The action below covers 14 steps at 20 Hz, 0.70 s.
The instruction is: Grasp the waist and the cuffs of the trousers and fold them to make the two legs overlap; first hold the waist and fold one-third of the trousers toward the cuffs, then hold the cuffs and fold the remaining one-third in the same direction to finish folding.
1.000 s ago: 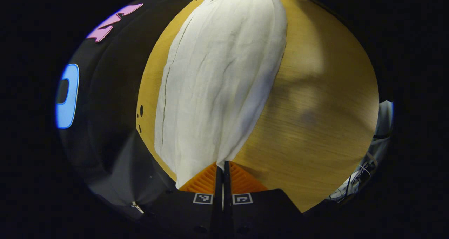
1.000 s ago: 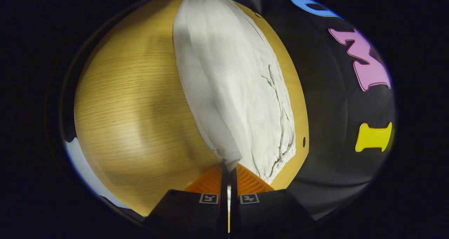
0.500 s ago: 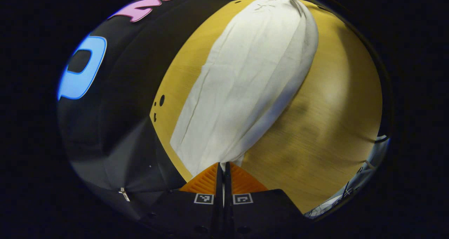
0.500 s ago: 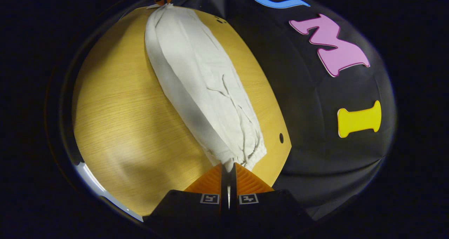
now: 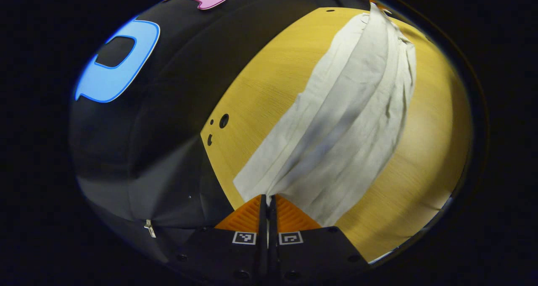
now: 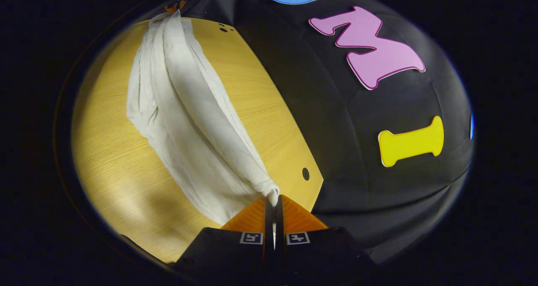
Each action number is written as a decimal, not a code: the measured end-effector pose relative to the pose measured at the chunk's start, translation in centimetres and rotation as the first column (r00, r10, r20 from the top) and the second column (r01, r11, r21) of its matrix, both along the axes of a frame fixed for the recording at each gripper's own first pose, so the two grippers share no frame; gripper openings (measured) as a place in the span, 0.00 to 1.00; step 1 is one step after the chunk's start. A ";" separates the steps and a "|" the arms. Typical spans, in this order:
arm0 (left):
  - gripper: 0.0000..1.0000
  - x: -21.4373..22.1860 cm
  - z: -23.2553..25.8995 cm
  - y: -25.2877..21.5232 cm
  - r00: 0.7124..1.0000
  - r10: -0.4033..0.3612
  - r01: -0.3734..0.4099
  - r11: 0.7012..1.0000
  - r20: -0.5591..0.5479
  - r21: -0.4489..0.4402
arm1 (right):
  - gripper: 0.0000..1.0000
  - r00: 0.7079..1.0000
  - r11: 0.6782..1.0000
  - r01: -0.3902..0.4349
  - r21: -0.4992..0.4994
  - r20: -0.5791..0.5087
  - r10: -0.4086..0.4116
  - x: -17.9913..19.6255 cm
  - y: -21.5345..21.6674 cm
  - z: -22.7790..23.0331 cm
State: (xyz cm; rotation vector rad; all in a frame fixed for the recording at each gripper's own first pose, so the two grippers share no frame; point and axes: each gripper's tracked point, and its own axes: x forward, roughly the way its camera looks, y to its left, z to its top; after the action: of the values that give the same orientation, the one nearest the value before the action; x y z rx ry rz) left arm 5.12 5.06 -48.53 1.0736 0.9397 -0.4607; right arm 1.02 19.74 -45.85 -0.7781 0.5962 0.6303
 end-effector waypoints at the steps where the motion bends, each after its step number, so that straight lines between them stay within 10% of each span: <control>1: 0.05 0.7 0.0 -0.2 1.000 0.003 -0.003 1.000 0.006 0.001 | 0.05 1.000 1.000 0.006 -0.002 0.004 -0.006 0.8 0.2 -0.1; 14: 0.05 4.8 -5.5 -0.5 0.997 0.045 -0.042 0.998 -0.056 0.048 | 0.05 0.998 0.999 0.027 -0.024 -0.063 -0.029 6.2 3.4 -6.9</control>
State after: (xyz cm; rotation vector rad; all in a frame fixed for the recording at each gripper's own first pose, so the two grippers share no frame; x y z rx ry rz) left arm 9.92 4.57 -53.98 1.0850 1.0271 -0.4370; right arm 7.19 23.19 -52.76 -0.7727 0.6721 0.6246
